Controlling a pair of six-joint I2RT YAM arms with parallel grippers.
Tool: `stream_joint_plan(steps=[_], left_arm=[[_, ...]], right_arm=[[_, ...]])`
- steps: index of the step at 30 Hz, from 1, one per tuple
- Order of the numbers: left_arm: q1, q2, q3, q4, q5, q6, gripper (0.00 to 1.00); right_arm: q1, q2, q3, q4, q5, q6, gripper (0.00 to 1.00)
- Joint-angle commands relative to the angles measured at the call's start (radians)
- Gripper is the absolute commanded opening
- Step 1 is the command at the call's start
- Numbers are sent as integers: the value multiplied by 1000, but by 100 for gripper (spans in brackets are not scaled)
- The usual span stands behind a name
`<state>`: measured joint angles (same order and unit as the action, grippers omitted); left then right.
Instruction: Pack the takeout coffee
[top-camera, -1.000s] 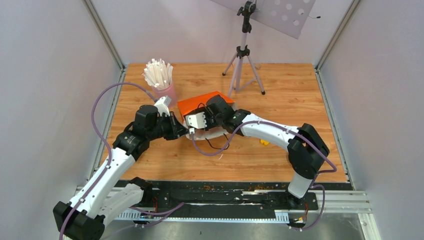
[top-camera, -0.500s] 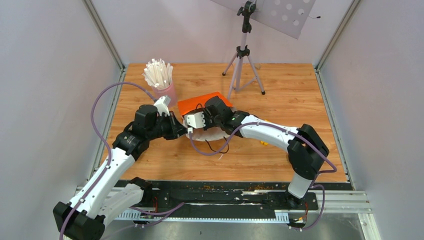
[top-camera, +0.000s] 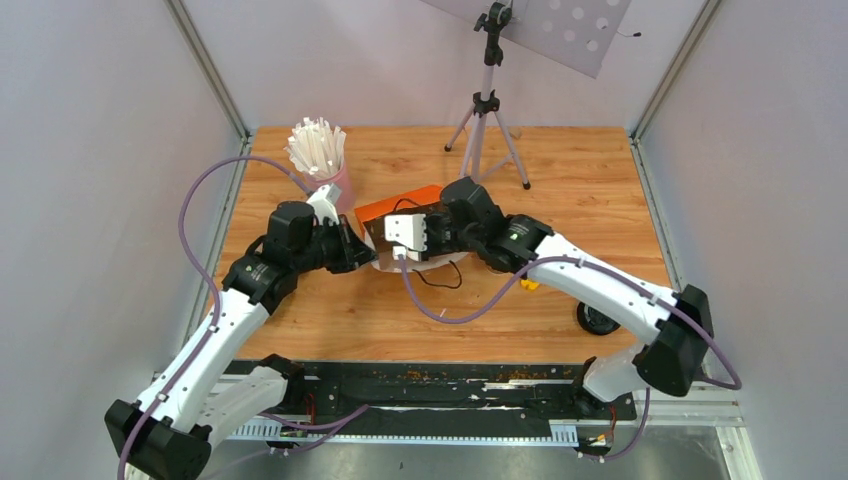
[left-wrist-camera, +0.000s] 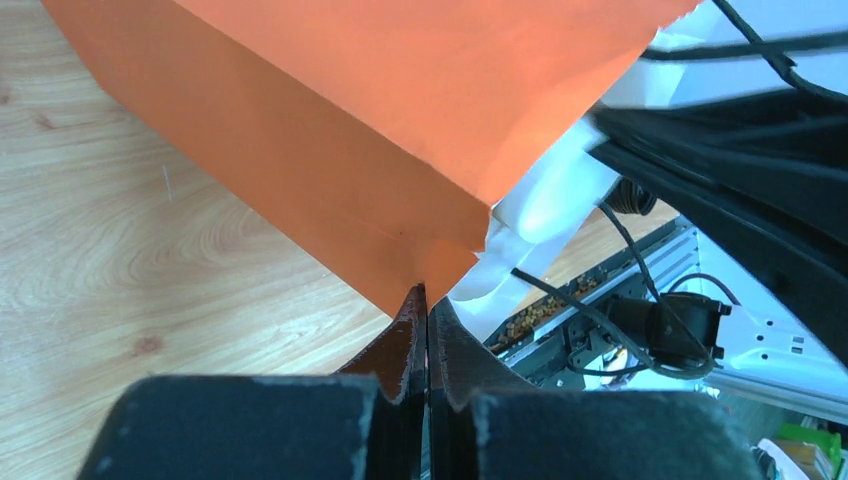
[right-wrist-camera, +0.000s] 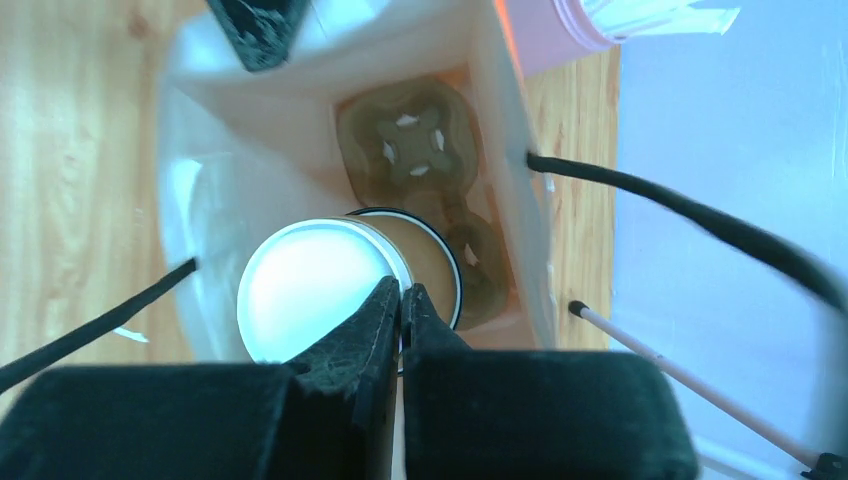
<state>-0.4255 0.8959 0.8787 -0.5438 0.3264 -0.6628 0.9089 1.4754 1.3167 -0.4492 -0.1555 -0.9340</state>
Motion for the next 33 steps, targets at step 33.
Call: stream_joint_plan(steps=[33], left_arm=[[-1, 109, 278, -217, -198, 117, 0]], right_arm=[[-34, -445, -339, -45, -463, 995, 0]])
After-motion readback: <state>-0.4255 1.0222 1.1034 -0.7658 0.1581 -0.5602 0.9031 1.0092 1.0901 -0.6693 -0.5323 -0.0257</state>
